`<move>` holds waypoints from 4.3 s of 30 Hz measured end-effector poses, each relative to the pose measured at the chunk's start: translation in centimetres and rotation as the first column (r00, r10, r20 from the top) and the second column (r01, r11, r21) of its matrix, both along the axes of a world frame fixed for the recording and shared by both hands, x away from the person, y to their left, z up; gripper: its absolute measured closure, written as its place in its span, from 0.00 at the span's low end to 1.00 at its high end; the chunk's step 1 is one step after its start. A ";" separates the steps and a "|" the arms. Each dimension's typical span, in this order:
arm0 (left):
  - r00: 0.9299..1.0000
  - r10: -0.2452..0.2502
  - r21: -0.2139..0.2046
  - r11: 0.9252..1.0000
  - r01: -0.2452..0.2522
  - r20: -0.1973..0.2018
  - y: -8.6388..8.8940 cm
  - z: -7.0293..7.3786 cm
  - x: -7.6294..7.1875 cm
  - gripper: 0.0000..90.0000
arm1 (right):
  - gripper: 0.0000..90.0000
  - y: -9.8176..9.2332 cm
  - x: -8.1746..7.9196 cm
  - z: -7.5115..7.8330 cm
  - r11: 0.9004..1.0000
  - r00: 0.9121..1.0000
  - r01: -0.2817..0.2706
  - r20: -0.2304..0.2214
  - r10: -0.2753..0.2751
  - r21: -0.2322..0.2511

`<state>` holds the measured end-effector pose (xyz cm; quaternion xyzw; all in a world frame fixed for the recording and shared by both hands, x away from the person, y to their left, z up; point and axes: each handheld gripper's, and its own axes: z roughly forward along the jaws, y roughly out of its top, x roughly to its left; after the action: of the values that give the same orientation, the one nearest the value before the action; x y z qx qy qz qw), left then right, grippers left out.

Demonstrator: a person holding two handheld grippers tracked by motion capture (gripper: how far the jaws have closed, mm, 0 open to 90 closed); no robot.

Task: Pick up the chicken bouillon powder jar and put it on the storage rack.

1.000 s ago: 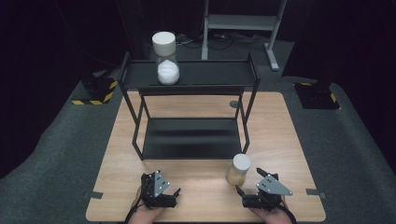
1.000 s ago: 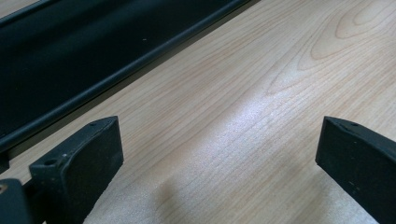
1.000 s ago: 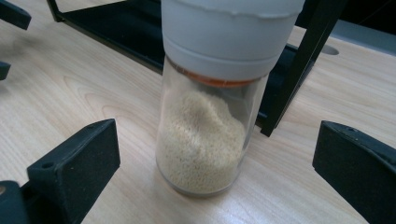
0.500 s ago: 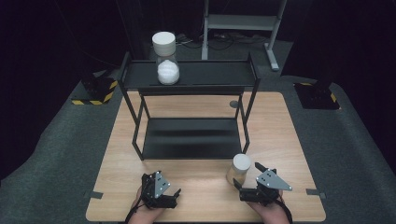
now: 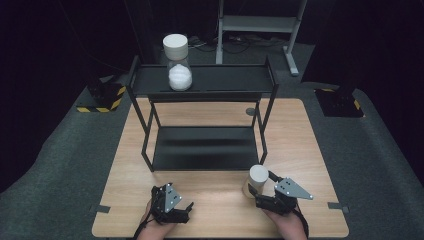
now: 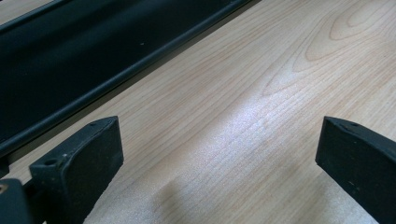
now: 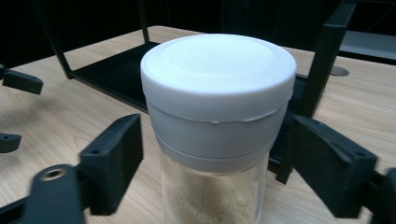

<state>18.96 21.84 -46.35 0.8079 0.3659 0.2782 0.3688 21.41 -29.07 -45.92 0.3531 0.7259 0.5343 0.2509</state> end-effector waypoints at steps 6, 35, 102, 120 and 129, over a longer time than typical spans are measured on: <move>1.000 -0.002 -0.005 1.000 0.002 0.004 0.1 -0.1 0.0 0.01 | 0.32 0.0 0.5 -0.3 1.000 1.000 -0.021 0.008 0.021 0.015; 0.999 -0.042 -0.006 0.999 0.042 -0.017 0.4 0.1 0.5 0.01 | 0.38 0.6 1.4 0.8 0.999 0.998 -0.039 0.038 0.039 0.002; 0.999 -0.035 -0.011 0.999 0.035 -0.003 0.7 0.0 0.1 0.01 | 0.38 4.5 4.7 12.4 0.991 0.972 -0.110 0.216 0.091 0.077; 0.999 -0.038 -0.015 0.999 0.038 -0.001 0.7 -0.1 0.0 0.01 | 0.38 5.0 6.1 15.0 0.987 0.967 -0.115 0.238 0.086 0.112; 0.999 -0.041 -0.023 0.999 0.041 -0.002 0.9 -0.1 0.1 0.01 | 0.38 5.5 7.1 16.3 0.986 0.963 -0.112 0.258 0.077 0.125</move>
<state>19.01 22.70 -46.44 0.8113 0.3531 0.2651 0.3833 28.52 -23.58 -29.62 0.2638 0.6651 0.6354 0.2902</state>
